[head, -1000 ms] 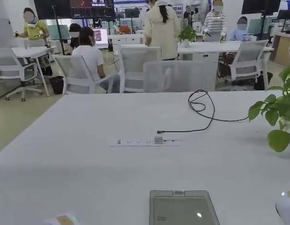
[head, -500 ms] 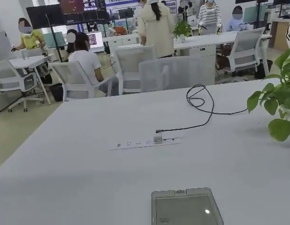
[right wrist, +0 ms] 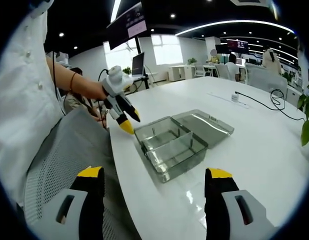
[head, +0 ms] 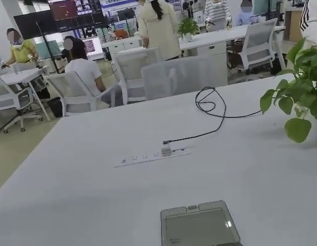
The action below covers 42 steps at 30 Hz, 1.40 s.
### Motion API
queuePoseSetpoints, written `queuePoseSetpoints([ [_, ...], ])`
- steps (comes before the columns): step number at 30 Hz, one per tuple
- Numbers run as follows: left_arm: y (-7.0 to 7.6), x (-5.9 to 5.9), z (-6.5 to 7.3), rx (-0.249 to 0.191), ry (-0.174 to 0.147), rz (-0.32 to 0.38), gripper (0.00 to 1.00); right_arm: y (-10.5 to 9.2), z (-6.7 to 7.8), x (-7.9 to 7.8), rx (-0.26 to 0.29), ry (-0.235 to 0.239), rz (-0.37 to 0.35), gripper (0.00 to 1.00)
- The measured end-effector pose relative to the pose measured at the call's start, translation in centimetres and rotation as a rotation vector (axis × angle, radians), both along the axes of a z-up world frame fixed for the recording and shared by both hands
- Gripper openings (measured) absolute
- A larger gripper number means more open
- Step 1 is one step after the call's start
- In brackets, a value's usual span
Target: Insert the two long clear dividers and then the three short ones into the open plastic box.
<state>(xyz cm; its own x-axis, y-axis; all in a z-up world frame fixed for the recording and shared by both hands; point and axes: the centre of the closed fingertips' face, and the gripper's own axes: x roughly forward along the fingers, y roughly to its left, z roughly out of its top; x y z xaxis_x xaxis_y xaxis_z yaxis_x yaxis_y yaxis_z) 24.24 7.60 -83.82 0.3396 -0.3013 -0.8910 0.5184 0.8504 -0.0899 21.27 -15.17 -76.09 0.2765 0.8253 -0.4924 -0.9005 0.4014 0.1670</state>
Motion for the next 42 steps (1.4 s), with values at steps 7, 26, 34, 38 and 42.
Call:
queuePoseSetpoints([
  [7, 0.6, 0.2, -1.1, 0.099, 0.011, -0.017, 0.42, -0.3, 0.3, 0.2, 0.014, -0.010, -0.016, 0.83],
  [26, 0.9, 0.4, -1.3, 0.140, 0.058, -0.021, 0.32, 0.1, 0.4, -0.5, 0.030, -0.018, -0.047, 0.80],
  [34, 0.9, 0.3, -1.2, 0.135, 0.074, -0.024, 0.31, -0.1, 0.2, -1.0, 0.015, -0.014, -0.039, 0.82],
  [38, 1.0, 0.2, -1.0, 0.109, 0.080, -0.009, 0.30, -0.4, -0.1, -1.0, -0.002, -0.017, -0.028, 0.83],
  [42, 1.0, 0.1, -1.0, 0.097, 0.081, -0.004, 0.30, -0.6, -0.4, -0.9, -0.013, -0.016, -0.029, 0.84],
])
